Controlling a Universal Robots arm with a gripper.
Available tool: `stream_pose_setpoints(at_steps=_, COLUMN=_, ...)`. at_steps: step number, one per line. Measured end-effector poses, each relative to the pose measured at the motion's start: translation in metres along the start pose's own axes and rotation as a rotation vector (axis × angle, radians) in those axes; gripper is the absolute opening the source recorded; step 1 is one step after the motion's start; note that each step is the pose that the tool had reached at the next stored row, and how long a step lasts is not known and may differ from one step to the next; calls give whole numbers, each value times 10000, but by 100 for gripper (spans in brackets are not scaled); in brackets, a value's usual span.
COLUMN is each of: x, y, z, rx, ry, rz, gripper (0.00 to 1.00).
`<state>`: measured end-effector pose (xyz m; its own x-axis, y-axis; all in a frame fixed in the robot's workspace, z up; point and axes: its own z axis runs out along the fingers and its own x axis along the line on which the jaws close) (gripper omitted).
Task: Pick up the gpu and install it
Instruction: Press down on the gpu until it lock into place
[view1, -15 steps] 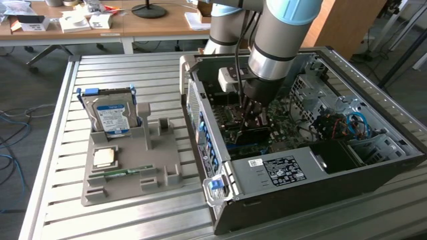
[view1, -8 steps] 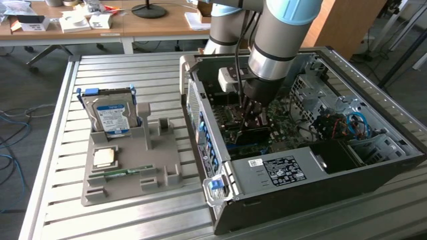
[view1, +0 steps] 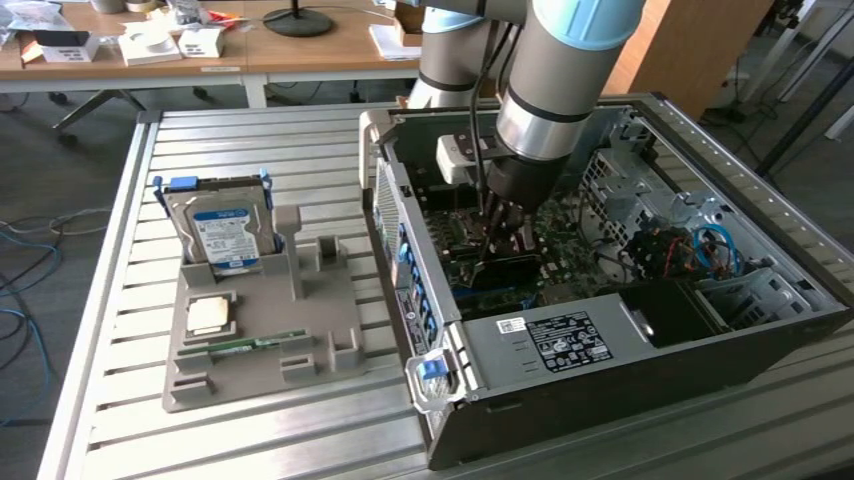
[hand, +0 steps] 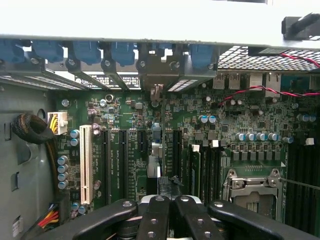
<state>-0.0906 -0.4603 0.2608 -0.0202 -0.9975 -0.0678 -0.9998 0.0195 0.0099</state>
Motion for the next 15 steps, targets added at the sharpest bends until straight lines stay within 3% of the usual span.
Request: stream_pose_setpoints(at_steps=15, x=-18, y=3, z=-269, rx=0, ry=1, rz=0, gripper=11)
